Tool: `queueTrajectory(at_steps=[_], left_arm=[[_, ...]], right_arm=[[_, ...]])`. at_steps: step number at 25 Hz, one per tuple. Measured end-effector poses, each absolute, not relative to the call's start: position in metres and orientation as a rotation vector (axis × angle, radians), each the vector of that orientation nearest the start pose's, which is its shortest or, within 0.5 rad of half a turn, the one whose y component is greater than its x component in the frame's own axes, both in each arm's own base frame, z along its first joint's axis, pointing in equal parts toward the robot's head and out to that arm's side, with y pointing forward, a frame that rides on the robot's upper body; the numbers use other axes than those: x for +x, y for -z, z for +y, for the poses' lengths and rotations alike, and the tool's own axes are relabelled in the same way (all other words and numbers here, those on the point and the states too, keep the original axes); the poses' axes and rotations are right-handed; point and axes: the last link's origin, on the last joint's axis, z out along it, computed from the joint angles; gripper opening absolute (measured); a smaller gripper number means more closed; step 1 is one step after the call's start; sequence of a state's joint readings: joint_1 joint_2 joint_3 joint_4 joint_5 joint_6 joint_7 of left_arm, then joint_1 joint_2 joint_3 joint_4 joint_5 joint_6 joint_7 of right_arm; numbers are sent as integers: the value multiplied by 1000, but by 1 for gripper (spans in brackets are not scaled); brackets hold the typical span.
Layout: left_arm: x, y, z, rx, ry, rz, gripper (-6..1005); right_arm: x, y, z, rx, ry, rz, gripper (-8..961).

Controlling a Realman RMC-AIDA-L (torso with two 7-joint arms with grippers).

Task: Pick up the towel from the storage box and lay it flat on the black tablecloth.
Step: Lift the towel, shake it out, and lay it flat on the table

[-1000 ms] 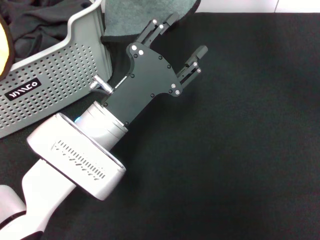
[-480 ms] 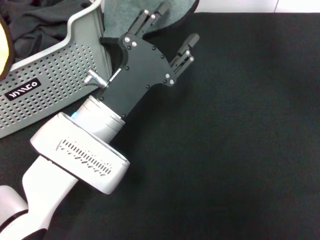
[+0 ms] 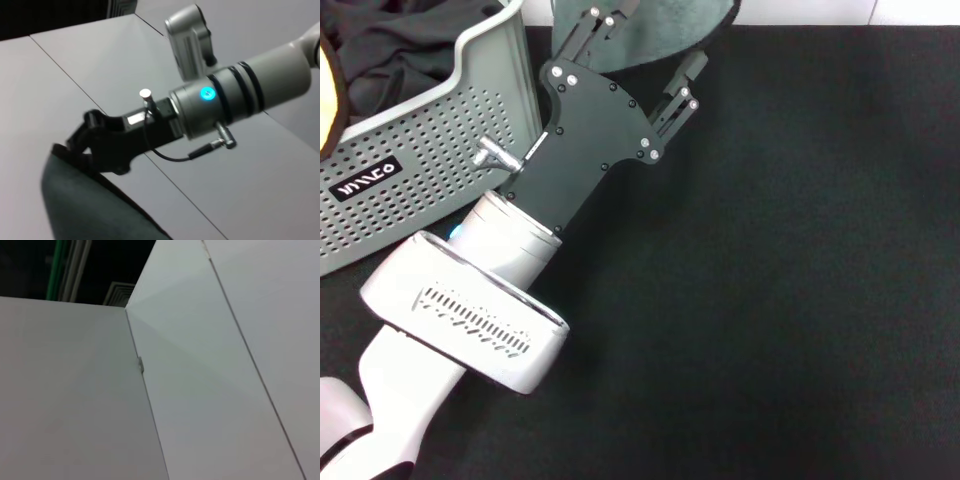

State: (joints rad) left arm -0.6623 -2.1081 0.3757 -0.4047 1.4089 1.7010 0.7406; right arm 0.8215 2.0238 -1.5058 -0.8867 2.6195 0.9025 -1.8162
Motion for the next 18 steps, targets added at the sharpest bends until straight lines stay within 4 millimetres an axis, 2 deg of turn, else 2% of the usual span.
queueTrajectory(at_steps=[8,18], left_arm=[[-189,72,290,-1665,744,508,684],[-183,78,298,-1682,689,584,682]], right_arm=[[1,-52,434,-2160,-1713,413,17],[-20,-51,432,-2188,-1813,471,18]])
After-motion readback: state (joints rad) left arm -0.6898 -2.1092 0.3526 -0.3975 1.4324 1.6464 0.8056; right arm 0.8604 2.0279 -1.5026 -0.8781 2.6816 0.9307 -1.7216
